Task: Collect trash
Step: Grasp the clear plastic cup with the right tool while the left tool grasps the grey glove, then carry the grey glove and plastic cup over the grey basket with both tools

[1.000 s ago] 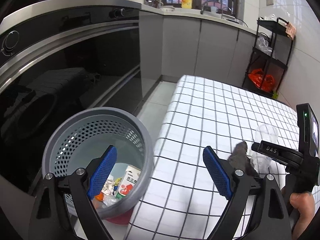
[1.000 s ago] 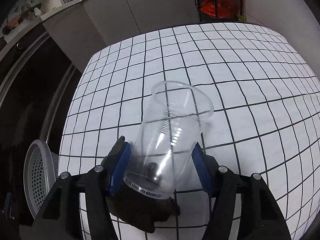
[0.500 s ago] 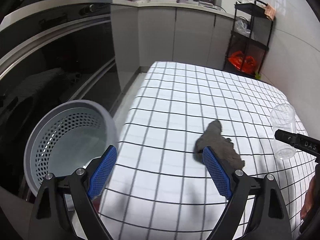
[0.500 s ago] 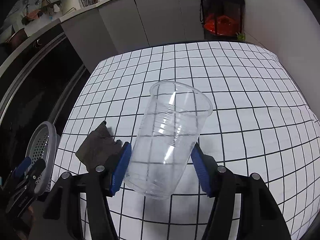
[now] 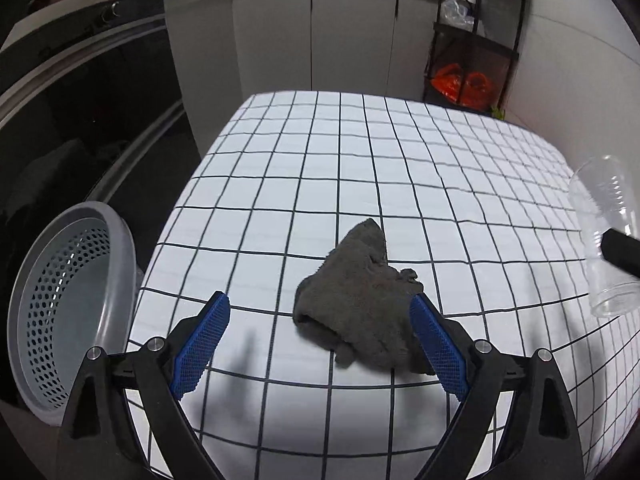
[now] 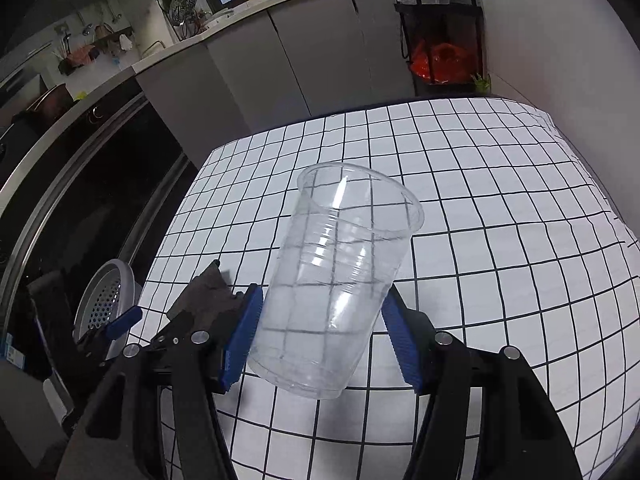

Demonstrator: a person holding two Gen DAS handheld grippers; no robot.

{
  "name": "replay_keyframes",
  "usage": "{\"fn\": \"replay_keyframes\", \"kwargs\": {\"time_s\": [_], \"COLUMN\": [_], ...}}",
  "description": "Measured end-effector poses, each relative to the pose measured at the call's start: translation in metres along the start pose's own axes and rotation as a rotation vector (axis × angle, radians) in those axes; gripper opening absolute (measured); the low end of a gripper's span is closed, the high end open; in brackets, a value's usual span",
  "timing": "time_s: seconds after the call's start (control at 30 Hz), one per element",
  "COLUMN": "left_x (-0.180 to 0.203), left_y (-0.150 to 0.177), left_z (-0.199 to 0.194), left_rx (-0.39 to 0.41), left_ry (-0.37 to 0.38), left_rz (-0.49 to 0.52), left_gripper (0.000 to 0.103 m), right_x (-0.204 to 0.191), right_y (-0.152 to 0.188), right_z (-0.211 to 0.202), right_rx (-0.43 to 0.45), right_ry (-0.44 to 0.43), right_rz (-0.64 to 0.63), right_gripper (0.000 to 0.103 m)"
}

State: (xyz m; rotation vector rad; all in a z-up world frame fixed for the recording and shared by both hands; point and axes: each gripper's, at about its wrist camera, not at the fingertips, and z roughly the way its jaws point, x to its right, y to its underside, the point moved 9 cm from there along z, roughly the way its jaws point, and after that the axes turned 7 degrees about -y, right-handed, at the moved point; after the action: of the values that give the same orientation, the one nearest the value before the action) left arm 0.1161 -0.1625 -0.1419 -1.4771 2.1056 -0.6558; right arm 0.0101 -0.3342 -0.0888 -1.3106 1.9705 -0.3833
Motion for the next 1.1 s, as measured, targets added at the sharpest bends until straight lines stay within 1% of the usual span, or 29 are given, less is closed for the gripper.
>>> {"fn": "replay_keyframes", "kwargs": {"time_s": [0.13,0.27,0.3,0.33,0.37,0.43,0.47,0.53,0.63,0.73,0.87,0.97,1.1], "left_x": [0.007,0.008,0.009,0.01,0.012,0.018,0.02,0.025,0.026,0.024,0.013,-0.002,-0.03], "left_y": [0.0,0.004,0.005,0.005,0.006,0.01,0.011,0.012,0.011,0.01,0.0,-0.009,-0.017], "left_z": [0.015,0.029,0.031,0.032,0.033,0.032,0.031,0.028,0.022,0.012,-0.011,-0.036,-0.064], "left_rx": [-0.027,-0.066,-0.071,-0.074,-0.077,-0.079,-0.077,-0.068,-0.057,-0.036,0.017,0.068,0.118], "left_ry": [-0.035,-0.041,-0.04,-0.032,-0.023,0.002,0.002,0.004,0.014,0.017,0.013,0.01,-0.013], "left_rz": [0.02,0.01,0.007,0.006,0.006,0.009,0.014,0.024,0.032,0.028,0.017,0.0,-0.017], "left_gripper": [0.089,0.089,0.085,0.078,0.074,0.056,0.054,0.041,0.034,0.031,0.03,0.03,0.03], "right_x": [-0.003,-0.005,-0.006,-0.006,-0.006,-0.005,-0.004,-0.004,-0.005,-0.005,-0.007,-0.015,-0.038], "right_y": [-0.001,0.001,0.001,0.001,0.001,0.002,0.003,0.003,0.005,0.006,0.009,0.01,0.015], "right_z": [-0.003,-0.003,-0.003,-0.002,-0.002,0.0,0.001,0.003,0.005,0.008,0.009,0.006,0.004], "right_rx": [0.003,-0.003,-0.004,-0.004,-0.005,-0.009,-0.012,-0.017,-0.024,-0.029,-0.036,-0.025,-0.021], "right_ry": [-0.015,-0.025,-0.026,-0.026,-0.026,-0.026,-0.027,-0.029,-0.035,-0.037,-0.035,-0.035,-0.059], "right_rz": [-0.007,-0.009,-0.011,-0.011,-0.011,-0.009,-0.009,-0.009,-0.009,-0.014,-0.019,-0.038,-0.073], "right_gripper": [0.059,0.059,0.059,0.059,0.059,0.059,0.059,0.059,0.059,0.059,0.059,0.059,0.059]}}
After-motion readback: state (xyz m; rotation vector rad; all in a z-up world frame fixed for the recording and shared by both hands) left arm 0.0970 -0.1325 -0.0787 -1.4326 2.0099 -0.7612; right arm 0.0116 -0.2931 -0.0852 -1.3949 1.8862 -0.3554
